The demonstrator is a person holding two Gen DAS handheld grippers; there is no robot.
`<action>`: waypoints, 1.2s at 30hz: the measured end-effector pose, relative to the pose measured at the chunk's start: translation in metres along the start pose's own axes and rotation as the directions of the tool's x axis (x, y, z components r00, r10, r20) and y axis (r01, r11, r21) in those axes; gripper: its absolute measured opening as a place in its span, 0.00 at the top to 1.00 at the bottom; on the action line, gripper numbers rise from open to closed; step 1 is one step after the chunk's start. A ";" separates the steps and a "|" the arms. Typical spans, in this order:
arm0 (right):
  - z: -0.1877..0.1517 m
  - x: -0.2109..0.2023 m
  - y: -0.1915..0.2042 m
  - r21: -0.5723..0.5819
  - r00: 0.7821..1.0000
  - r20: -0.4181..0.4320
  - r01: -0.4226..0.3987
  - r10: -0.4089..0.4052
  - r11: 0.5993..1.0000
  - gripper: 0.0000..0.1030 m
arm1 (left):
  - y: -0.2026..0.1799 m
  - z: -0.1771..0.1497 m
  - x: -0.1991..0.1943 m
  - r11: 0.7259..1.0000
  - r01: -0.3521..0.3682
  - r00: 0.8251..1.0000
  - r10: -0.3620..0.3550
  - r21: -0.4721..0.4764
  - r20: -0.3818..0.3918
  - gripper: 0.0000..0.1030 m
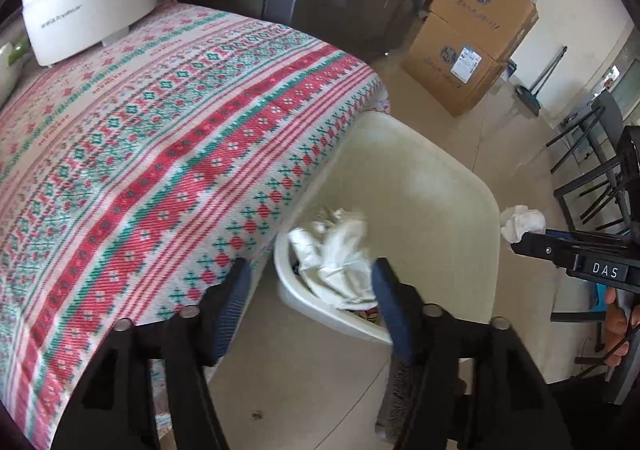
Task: Collect trash
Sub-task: 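Drop the wrapper into the bin with the left tool while the right tool carries the tissue over it, then release the tissue ball into the bin and swing the right tool back to the table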
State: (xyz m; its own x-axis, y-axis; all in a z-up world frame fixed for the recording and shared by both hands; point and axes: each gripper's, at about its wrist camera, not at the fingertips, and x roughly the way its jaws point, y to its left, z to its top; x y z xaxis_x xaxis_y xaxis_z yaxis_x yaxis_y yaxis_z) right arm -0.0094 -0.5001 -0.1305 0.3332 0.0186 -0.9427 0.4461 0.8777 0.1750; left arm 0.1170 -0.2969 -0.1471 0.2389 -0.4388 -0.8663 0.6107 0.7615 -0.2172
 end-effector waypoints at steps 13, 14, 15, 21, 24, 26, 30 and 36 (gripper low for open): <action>0.007 0.017 0.019 -0.001 0.999 -0.025 0.029 -0.029 1.000 0.69 | 0.032 -0.024 -0.084 0.992 -0.124 0.989 0.126 -0.032 0.072 0.13; 0.007 0.018 0.021 -0.003 0.999 -0.027 0.032 -0.032 0.999 0.69 | 0.036 -0.027 -0.090 0.991 -0.132 0.988 0.134 -0.035 0.080 0.13; 0.008 0.020 0.023 -0.001 0.999 -0.029 0.034 -0.034 0.999 0.68 | 0.041 -0.029 -0.096 0.990 -0.138 0.986 0.141 -0.041 0.084 0.13; 0.011 0.020 0.032 0.026 1.000 -0.023 0.018 -0.017 0.999 0.54 | 0.071 -0.046 -0.127 0.979 -0.186 0.976 0.194 -0.087 0.099 0.13; 0.013 0.015 0.040 0.040 1.000 -0.003 0.006 -0.006 0.999 0.35 | 0.089 -0.056 -0.142 0.972 -0.207 0.970 0.218 -0.108 0.104 0.13; 0.014 0.010 0.050 0.029 1.000 0.012 -0.004 0.004 1.000 0.32 | 0.101 -0.064 -0.154 0.966 -0.224 0.965 0.238 -0.128 0.109 0.13; 0.019 0.000 0.077 -0.010 0.999 0.036 -0.023 0.024 1.000 0.26 | 0.132 -0.080 -0.177 0.952 -0.253 0.957 0.272 -0.170 0.103 0.13; 0.025 -0.018 0.136 -0.124 0.992 0.082 -0.082 0.093 0.989 0.19 | 0.195 -0.099 -0.219 0.919 -0.320 0.937 0.342 -0.231 0.065 0.13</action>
State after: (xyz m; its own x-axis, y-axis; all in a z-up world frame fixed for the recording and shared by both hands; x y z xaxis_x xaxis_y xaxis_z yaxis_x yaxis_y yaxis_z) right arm 0.0655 -0.3932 -0.0828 0.4397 0.0605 -0.8961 0.3106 0.9259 0.2150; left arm 0.1092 -0.0055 -0.0443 0.4820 -0.1815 -0.8572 0.3106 0.9502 -0.0266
